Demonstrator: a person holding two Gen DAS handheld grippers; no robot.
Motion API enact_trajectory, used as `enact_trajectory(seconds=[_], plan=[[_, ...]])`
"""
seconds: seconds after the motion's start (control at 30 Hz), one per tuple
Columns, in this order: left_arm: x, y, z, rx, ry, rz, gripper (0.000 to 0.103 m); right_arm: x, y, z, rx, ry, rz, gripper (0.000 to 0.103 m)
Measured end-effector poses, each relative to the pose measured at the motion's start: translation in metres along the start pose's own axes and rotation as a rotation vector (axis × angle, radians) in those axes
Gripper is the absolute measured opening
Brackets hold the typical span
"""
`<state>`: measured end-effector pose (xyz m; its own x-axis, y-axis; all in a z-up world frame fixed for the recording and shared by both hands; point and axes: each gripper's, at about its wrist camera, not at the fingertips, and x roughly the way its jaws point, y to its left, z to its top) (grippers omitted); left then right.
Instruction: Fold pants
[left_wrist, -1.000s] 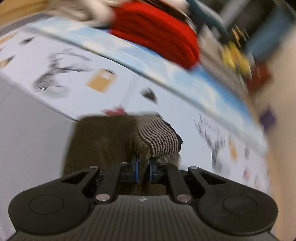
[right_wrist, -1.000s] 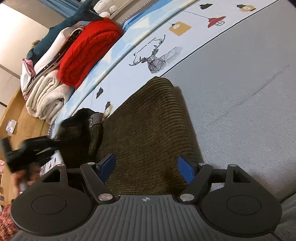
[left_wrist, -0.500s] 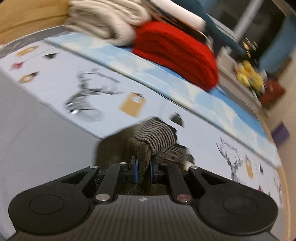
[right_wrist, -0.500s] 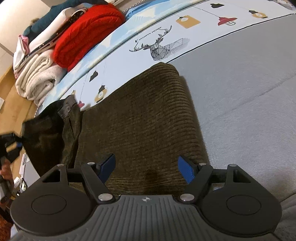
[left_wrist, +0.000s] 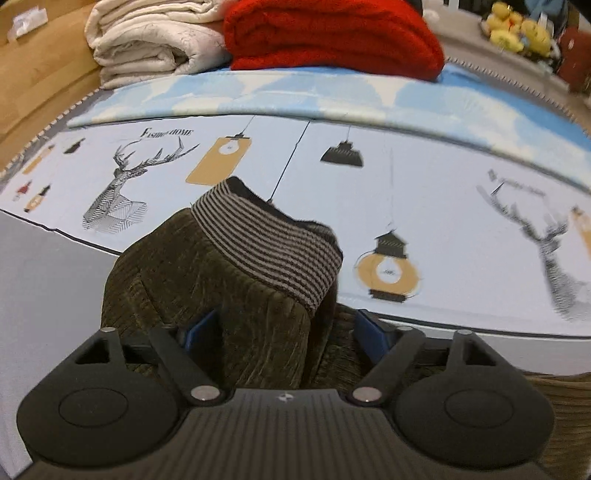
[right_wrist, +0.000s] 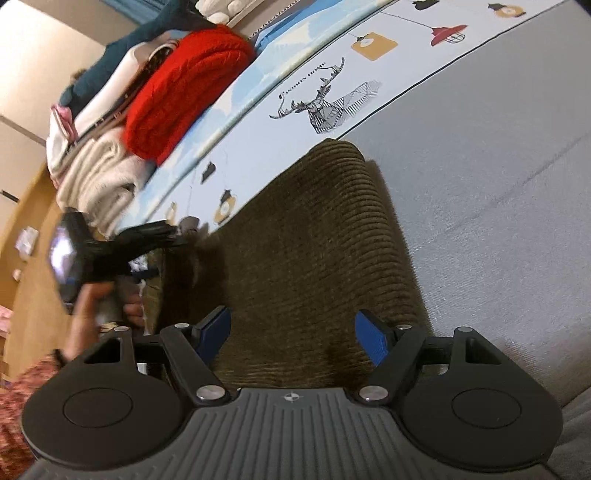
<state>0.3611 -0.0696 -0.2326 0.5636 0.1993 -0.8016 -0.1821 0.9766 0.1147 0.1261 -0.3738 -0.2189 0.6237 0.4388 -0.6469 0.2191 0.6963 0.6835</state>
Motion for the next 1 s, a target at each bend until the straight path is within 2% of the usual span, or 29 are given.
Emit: enact_trajectory(seconds=[0.13, 0.2, 0.27, 0.3, 0.43, 0.53, 0.57, 0.6, 0.67, 0.8, 1.0], plan=[[0.017, -0.009, -0.002, 0.05, 0.009, 0.067, 0.089, -0.002, -0.004, 0.005, 0.033, 0.003, 0.039, 0.077], [0.025, -0.003, 0.006, -0.006, 0.039, 0.071, 0.089, -0.002, -0.006, 0.007, 0.049, 0.007, 0.056, 0.077], [0.03, 0.012, 0.014, -0.122, 0.058, 0.059, 0.088, -0.001, -0.005, 0.008, 0.056, 0.009, 0.063, 0.077], [0.03, 0.014, 0.017, -0.138, 0.062, 0.061, 0.089, -0.001, -0.005, 0.008, 0.057, 0.012, 0.067, 0.077], [0.041, -0.011, 0.018, 0.056, 0.091, 0.118, 0.096, 0.001, -0.005, 0.007, 0.06, 0.024, 0.076, 0.077], [0.045, -0.02, 0.014, 0.081, 0.077, 0.162, 0.096, 0.004, -0.004, 0.008, 0.063, 0.032, 0.073, 0.077], [0.047, -0.02, 0.015, 0.072, 0.079, 0.166, 0.094, 0.006, -0.004, 0.008, 0.064, 0.037, 0.07, 0.077], [0.048, -0.018, 0.017, 0.059, 0.077, 0.171, 0.082, 0.007, -0.004, 0.008, 0.064, 0.043, 0.067, 0.077], [0.043, -0.01, 0.02, 0.023, 0.078, 0.162, 0.068, 0.008, -0.003, 0.008, 0.06, 0.047, 0.06, 0.077], [0.019, 0.027, 0.03, -0.063, 0.075, 0.027, 0.037, 0.009, -0.005, 0.01, 0.065, 0.043, 0.052, 0.077], [-0.046, 0.115, 0.04, -0.24, 0.037, -0.169, 0.031, 0.012, -0.002, 0.006, 0.035, 0.046, 0.025, 0.077]])
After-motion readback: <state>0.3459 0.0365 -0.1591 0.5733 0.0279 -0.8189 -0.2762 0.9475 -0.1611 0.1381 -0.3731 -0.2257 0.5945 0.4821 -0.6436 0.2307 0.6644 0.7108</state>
